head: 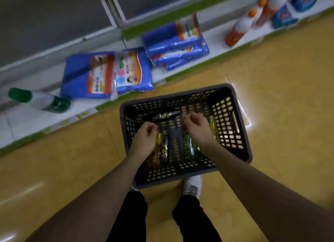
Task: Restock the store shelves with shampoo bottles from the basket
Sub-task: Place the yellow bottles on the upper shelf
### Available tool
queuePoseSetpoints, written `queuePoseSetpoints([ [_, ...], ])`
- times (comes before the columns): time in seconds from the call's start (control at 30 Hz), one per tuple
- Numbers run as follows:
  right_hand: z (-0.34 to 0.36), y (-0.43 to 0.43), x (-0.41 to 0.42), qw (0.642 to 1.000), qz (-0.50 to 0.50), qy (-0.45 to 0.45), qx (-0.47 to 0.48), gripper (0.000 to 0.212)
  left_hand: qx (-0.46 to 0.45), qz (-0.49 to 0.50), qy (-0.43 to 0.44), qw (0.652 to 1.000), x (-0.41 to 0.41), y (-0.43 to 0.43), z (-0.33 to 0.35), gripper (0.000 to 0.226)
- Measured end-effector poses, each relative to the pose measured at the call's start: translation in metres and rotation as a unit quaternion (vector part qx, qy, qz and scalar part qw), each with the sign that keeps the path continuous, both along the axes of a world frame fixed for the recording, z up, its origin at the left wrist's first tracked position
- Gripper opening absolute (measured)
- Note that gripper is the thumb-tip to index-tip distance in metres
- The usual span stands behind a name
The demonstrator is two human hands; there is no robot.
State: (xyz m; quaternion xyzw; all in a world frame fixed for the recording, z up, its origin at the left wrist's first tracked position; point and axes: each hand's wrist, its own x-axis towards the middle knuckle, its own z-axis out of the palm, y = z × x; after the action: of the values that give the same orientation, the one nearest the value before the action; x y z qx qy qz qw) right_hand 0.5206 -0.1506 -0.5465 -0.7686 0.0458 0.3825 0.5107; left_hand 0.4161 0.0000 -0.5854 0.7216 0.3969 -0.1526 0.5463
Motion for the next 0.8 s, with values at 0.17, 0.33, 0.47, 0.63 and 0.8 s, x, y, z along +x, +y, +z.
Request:
queuePoseSetpoints([
  [0.17, -0.083, -0.016, -0.028, 0.998, 0.017, 0.045, -0.048, 0.017, 0.018, -0.030, 0.056, 0.998, -0.018, -0.017, -0.075, 0.023],
  [0.33, -0.154, -0.022, -0.043, 0.993, 0.016, 0.090, -0.075, 0.011, 0.048, -0.042, 0.121, 0.991, -0.034, -0.030, -0.148, 0.043],
  [0.47, -0.197, -0.014, -0.053, 0.988, 0.028, 0.121, -0.097, 0.019, 0.109, -0.068, 0.182, 0.975, -0.042, -0.036, -0.183, 0.062],
  [0.63, -0.233, 0.002, -0.072, 0.976, 0.068, 0.180, -0.100, 0.037, 0.115, -0.042, 0.241, 0.963, -0.048, -0.048, -0.216, 0.072],
  [0.8, -0.258, 0.014, -0.085, 0.966, 0.081, 0.211, -0.126, 0.040, 0.167, -0.094, 0.276, 0.942, -0.047, -0.045, -0.230, 0.057],
])
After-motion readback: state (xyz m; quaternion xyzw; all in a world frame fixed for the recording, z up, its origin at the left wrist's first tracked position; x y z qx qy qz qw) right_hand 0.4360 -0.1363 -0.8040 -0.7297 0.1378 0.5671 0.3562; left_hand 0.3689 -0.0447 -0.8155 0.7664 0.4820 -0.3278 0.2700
